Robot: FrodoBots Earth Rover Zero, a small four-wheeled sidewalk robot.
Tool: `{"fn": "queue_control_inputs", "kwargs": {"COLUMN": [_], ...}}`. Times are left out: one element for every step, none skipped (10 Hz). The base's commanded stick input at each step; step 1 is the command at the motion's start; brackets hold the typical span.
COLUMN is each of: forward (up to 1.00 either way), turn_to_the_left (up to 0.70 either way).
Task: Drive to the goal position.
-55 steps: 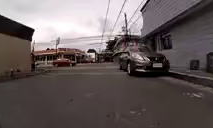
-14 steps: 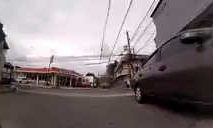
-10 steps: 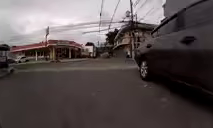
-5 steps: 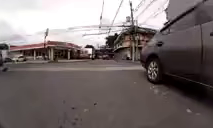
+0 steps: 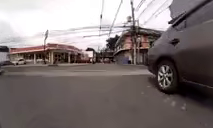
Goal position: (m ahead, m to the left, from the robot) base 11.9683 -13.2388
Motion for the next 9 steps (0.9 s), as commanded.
{"fn": "queue_control_inputs", "kwargs": {"forward": [1.00, 1.00, 1.00, 1.00, 1.00, 1.00, 1.00, 1.00, 1.00], "turn_to_the_left": [0.00, 0.00, 0.00, 0.00, 0.00, -0.03, -0.06, -0.19, -0.37]}}
